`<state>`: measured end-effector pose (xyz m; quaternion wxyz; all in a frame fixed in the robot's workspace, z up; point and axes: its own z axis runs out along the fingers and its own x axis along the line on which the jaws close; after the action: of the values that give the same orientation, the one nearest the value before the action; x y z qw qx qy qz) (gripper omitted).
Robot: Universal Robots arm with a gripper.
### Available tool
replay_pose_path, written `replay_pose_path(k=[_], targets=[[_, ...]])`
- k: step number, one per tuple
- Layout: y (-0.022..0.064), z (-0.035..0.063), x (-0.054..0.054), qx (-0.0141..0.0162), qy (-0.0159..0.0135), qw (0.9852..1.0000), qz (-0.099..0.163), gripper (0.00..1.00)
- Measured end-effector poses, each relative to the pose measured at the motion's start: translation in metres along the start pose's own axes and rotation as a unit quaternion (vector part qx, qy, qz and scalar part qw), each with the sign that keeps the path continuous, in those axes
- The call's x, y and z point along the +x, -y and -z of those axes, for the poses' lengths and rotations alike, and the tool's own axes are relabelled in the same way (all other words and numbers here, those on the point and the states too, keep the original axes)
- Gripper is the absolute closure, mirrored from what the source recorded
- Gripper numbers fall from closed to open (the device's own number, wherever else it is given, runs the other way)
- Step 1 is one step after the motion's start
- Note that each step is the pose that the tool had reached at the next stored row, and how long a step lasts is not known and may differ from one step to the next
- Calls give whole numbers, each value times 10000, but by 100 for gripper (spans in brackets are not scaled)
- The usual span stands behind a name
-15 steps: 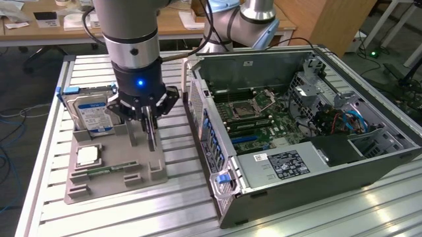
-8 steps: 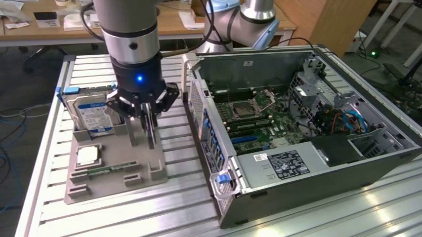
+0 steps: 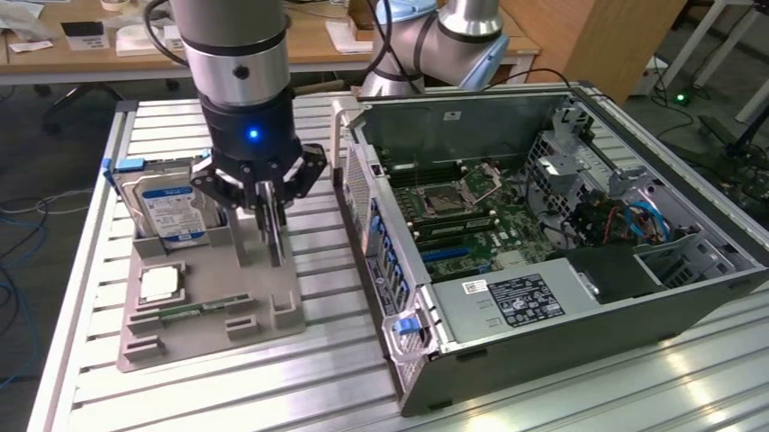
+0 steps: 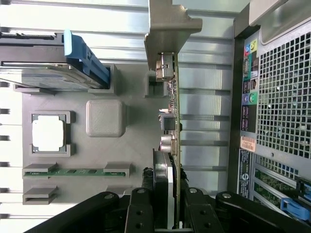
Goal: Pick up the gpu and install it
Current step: 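Pick up the gpu and move the gpu toward the slot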
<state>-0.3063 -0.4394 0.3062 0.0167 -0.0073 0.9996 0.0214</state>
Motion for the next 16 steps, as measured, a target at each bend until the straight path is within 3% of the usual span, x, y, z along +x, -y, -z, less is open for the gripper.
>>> replay_pose_path(k=[16], targets=[[-11, 255, -8, 0, 0, 10000, 0, 72]])
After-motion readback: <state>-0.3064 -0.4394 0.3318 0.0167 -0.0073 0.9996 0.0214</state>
